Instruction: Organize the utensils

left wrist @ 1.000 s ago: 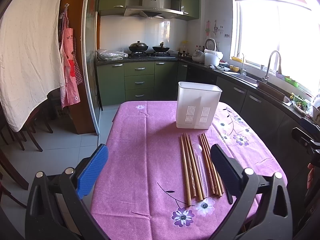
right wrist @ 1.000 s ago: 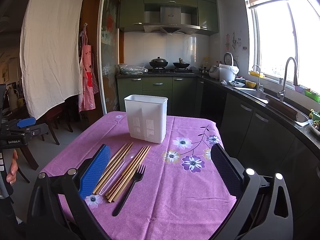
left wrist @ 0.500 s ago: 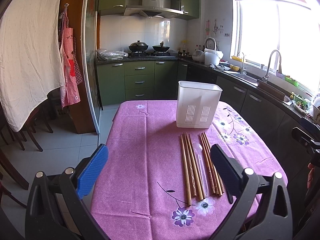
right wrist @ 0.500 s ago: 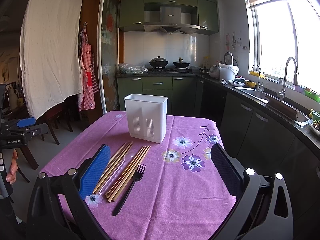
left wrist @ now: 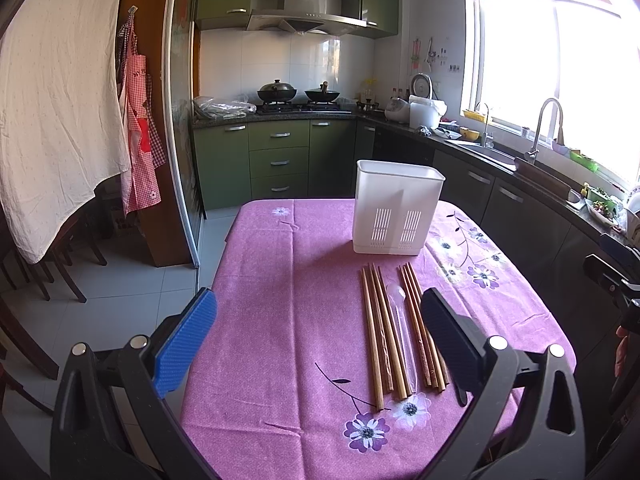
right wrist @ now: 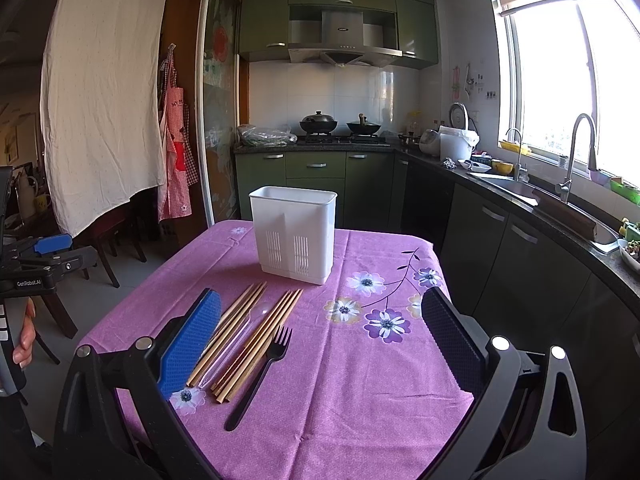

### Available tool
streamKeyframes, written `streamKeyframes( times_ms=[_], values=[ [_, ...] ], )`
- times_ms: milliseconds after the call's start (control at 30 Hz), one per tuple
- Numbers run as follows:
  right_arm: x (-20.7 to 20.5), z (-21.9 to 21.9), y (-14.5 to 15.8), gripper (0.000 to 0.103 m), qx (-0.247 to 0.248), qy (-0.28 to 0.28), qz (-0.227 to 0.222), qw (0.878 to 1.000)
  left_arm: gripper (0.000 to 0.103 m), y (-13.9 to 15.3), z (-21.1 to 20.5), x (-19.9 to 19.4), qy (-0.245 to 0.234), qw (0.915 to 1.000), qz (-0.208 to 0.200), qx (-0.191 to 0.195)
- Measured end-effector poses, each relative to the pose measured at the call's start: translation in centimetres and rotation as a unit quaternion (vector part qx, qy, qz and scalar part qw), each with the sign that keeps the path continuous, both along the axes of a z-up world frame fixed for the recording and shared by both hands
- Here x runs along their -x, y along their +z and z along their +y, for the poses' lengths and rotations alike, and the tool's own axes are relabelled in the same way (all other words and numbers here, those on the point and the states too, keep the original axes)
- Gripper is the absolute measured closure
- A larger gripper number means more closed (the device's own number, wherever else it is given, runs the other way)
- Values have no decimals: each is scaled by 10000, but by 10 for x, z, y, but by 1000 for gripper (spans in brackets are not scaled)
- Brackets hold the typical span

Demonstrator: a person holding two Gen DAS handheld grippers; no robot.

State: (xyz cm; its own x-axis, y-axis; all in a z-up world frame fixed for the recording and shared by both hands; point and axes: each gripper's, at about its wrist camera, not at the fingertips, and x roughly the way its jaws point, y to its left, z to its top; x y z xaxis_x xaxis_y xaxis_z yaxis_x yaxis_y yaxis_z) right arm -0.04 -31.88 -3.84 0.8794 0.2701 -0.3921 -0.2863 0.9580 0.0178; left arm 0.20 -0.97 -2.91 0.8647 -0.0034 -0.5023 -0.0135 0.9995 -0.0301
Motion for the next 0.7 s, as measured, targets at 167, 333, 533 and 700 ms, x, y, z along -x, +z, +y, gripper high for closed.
streamKeyframes(
  times_ms=[167, 333, 533, 700],
  values=[
    [-6, 0, 0, 4, 48, 151, 212, 9996, 6, -12, -3, -9, -132, 9997, 229, 13],
    [-35, 3, -3, 4, 363, 344, 743, 9960, 6, -29, -11, -42, -283, 9960, 838, -79],
    [-85, 2, -22, 4, 435, 427, 1611, 9850, 6, -44, -27, -90, -628, 9842, 1651, 75],
    [-120, -3, -42, 11, 367, 389, 2048, 9773, 11, -57, -49, -118, -932, 9733, 2086, 227]
  ],
)
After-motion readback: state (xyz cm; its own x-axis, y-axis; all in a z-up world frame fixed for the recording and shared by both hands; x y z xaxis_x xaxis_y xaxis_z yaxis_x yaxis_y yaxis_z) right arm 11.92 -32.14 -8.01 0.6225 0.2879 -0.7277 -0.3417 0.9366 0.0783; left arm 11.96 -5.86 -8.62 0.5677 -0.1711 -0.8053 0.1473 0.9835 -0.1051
